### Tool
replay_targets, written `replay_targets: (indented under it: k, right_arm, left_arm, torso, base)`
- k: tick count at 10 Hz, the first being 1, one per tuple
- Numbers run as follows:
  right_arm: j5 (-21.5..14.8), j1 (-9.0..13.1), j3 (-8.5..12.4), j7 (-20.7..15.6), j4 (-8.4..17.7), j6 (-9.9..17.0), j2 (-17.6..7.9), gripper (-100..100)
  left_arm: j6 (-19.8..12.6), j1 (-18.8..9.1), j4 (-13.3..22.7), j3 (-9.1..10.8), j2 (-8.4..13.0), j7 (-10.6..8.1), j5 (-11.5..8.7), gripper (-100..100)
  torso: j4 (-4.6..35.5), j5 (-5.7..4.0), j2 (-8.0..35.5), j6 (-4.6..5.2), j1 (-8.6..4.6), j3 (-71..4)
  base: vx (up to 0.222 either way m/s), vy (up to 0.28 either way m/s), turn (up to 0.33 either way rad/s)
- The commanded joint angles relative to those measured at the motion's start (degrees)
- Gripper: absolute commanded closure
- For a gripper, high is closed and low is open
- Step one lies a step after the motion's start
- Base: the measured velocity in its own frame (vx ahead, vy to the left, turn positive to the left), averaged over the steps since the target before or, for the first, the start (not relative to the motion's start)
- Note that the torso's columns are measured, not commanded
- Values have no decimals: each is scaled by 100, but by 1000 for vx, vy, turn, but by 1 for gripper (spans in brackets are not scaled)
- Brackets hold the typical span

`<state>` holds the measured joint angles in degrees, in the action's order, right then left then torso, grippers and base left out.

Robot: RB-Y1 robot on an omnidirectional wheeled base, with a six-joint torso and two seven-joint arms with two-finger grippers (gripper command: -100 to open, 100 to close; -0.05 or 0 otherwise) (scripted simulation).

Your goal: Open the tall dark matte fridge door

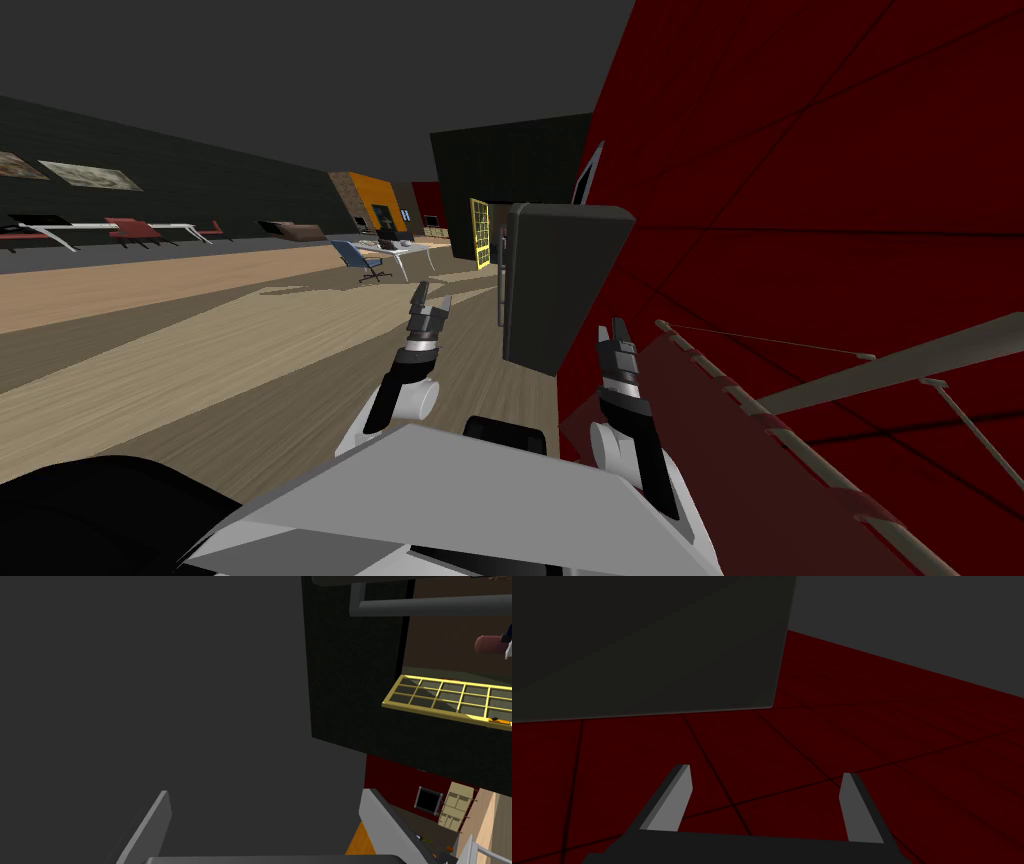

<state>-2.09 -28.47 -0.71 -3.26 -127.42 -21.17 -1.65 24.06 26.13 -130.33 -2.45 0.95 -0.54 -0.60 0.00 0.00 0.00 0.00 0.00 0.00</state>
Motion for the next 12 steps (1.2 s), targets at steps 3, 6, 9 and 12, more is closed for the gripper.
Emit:
replay_targets:
  k: [3,6,9,12]
  right_arm:
    - [0,0,0,0,-1,0,0,0]
    - [0,0,0,0,-1,-1,0,0]
    - [0,0,0,0,-2,-1,0,0]
    - [-133,70,89,-486,159,-21,-356,-100]
  left_arm:
    - [0,0,-1,0,0,0,0,0]
    - [0,0,-1,0,0,0,0,0]
    - [1,0,-2,0,0,0,0,0]
    - [0,1,1,-1,0,0,0,0]
  torso:
    - [1006,0,1003,0,0,-2014]
    - [2268,0,2269,0,0,-4536]
    - [3537,0,3539,0,0,-7073]
    - [4204,3,4204,0,11,-8428]
  base:
    - [0,0,0]
    - [0,0,0]
    - [0,0,0]
    - [19,40,38]
